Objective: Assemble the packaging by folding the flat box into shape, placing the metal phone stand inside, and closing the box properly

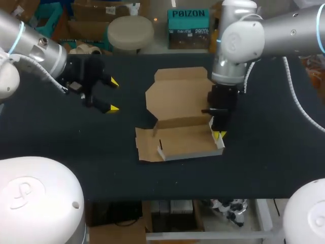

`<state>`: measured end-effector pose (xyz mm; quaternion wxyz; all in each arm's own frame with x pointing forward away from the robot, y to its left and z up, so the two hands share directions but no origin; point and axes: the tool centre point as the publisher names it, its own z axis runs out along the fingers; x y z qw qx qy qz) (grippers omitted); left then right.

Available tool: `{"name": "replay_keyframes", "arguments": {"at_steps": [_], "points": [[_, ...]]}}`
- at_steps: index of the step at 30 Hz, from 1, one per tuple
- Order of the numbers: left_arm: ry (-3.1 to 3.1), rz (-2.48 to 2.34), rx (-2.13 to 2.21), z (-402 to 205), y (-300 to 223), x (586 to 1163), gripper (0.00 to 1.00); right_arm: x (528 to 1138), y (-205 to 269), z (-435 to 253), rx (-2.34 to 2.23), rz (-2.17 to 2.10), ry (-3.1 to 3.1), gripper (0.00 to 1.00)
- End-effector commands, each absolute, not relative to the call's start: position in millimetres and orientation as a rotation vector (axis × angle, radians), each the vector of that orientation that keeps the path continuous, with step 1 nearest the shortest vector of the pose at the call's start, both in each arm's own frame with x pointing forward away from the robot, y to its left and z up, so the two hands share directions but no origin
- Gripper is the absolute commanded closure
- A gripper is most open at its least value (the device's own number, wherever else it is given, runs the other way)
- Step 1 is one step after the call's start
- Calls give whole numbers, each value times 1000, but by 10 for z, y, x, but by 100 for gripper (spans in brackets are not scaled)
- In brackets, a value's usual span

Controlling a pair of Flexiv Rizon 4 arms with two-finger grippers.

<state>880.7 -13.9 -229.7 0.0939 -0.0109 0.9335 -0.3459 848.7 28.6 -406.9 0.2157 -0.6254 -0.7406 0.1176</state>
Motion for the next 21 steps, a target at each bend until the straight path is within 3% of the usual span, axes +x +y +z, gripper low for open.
{"name": "replay_keyframes", "arguments": {"at_steps": [1,21], "points": [[2777,-1020,-32,-2280,-135,8809,0,8501,292,-4084,-1698,391,-2028,100],[2777,-1020,-32,-2280,-135,8809,0,8515,350,-4101,-1828,326,-2088,100]]}}
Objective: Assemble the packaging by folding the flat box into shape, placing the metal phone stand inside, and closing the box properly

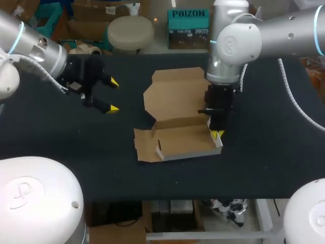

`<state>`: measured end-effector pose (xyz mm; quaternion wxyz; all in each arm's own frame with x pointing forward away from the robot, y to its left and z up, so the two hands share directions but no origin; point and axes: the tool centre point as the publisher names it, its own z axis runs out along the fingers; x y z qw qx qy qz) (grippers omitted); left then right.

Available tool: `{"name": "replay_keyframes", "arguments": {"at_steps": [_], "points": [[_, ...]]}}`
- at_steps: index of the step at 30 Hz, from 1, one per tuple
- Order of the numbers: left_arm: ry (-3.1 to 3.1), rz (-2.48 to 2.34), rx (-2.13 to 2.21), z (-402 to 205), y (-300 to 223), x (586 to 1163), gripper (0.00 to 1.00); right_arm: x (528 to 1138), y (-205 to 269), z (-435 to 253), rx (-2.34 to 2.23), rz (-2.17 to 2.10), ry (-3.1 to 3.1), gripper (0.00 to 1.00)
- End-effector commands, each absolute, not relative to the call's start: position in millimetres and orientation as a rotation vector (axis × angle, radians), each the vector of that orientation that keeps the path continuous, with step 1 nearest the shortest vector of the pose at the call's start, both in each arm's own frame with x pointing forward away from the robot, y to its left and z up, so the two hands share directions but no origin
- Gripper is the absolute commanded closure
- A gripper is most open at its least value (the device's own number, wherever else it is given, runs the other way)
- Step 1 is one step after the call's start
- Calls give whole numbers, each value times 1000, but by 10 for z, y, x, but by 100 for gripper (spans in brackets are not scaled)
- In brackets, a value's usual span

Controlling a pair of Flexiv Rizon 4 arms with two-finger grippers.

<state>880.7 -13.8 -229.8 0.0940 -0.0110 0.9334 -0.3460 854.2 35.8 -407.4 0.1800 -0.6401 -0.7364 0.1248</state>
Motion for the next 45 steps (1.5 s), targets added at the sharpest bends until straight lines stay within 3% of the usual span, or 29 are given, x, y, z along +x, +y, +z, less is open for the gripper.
{"name": "replay_keyframes", "arguments": {"at_steps": [1,45], "points": [[2777,-1020,-32,-2280,-135,8809,0,8520,347,-4102,-1834,323,-2089,99],[2777,-1020,-32,-2280,-135,8809,0,8711,425,-4130,-1961,107,-2176,89]]}}
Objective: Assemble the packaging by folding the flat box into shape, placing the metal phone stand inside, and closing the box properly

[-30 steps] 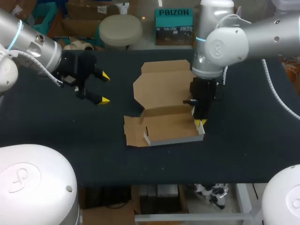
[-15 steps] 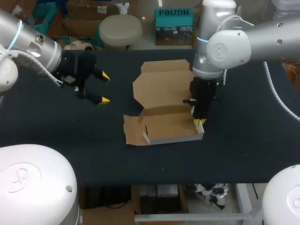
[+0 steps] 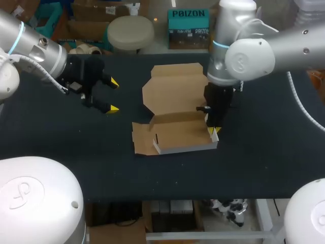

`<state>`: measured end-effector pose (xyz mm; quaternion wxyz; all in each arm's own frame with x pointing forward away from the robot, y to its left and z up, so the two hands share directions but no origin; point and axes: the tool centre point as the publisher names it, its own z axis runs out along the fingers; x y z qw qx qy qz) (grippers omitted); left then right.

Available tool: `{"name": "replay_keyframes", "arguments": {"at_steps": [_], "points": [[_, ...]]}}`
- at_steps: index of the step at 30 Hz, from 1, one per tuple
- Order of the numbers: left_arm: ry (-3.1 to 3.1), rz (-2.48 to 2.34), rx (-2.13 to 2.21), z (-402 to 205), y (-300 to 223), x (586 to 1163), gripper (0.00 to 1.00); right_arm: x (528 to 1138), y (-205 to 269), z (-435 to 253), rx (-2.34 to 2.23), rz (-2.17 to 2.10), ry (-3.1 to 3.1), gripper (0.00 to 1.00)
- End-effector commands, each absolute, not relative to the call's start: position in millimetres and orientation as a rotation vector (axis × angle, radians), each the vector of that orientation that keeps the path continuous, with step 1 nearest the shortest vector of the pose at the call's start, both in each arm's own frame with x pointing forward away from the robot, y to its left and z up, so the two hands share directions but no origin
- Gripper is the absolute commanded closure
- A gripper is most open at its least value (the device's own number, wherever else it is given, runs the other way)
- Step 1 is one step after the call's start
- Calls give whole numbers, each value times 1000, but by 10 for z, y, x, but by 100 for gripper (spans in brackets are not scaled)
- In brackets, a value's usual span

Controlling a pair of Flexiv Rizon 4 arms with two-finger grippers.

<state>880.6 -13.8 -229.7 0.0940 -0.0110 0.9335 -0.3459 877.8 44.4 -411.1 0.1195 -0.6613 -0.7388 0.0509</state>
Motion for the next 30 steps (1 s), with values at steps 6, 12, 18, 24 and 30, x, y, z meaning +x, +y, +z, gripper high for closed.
{"name": "replay_keyframes", "arguments": {"at_steps": [6,12,18,24,30], "points": [[2777,-1020,-32,-2280,-135,8809,0,8721,419,-4135,-2009,45,-2187,88],[2777,-1020,-32,-2280,-135,8809,0,8737,422,-4137,-2048,7,-2197,87],[2777,-1020,-32,-2280,-135,8809,0,8756,434,-4125,-2097,-28,-2210,87],[2777,-1020,-32,-2280,-135,8809,0,8773,451,-4140,-2118,-68,-2212,87],[2777,-1020,-32,-2280,-135,8809,0,8780,463,-4178,-2129,-81,-2208,87]]}}
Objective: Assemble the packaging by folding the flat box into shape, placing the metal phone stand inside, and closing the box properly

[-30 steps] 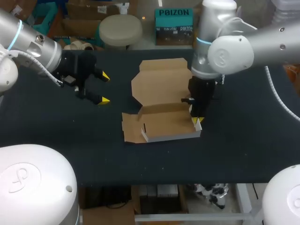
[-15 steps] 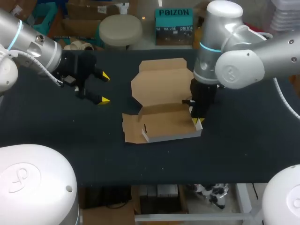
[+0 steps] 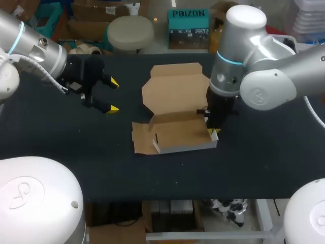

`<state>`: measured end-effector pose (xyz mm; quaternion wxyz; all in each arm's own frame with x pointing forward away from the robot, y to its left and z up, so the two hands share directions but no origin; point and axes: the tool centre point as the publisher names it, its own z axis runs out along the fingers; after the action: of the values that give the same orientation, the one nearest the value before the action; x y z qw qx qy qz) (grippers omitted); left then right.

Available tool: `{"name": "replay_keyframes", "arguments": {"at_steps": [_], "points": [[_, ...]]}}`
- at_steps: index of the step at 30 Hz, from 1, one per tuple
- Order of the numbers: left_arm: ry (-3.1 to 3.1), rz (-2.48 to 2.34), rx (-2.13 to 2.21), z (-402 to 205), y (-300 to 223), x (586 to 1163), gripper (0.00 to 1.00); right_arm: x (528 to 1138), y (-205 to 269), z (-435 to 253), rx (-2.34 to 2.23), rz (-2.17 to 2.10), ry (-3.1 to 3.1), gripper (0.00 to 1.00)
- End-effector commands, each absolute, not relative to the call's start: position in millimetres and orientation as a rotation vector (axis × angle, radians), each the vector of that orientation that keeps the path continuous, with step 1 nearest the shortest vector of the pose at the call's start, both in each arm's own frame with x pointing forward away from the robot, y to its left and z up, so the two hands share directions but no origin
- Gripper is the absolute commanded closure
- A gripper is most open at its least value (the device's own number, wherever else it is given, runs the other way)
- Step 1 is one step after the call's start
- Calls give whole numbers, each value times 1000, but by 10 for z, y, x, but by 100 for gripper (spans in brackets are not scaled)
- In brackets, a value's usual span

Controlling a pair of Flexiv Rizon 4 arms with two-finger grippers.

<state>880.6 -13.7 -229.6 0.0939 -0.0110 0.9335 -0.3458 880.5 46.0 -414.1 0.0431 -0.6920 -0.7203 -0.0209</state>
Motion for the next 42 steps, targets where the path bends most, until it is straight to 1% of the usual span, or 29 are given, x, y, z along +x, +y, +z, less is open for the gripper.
{"name": "replay_keyframes", "arguments": {"at_steps": [1,9,10,11,26,42], "points": [[2777,-1020,-32,-2280,-135,8809,0,8780,463,-4190,-2130,-80,-2206,87],[2777,-1020,-32,-2280,-135,8809,0,8792,461,-4235,-2135,-63,-2195,90],[2777,-1020,-32,-2280,-135,8809,0,8795,461,-4239,-2135,-58,-2194,93],[2777,-1020,-32,-2280,-135,8809,0,8797,461,-4243,-2133,-54,-2195,100],[2777,-1020,-32,-2280,-135,8809,0,8730,469,-4244,-2018,35,-2304,100],[2777,-1020,-32,-2280,-135,8809,0,8718,387,-4251,-2139,226,-2403,100]]}}
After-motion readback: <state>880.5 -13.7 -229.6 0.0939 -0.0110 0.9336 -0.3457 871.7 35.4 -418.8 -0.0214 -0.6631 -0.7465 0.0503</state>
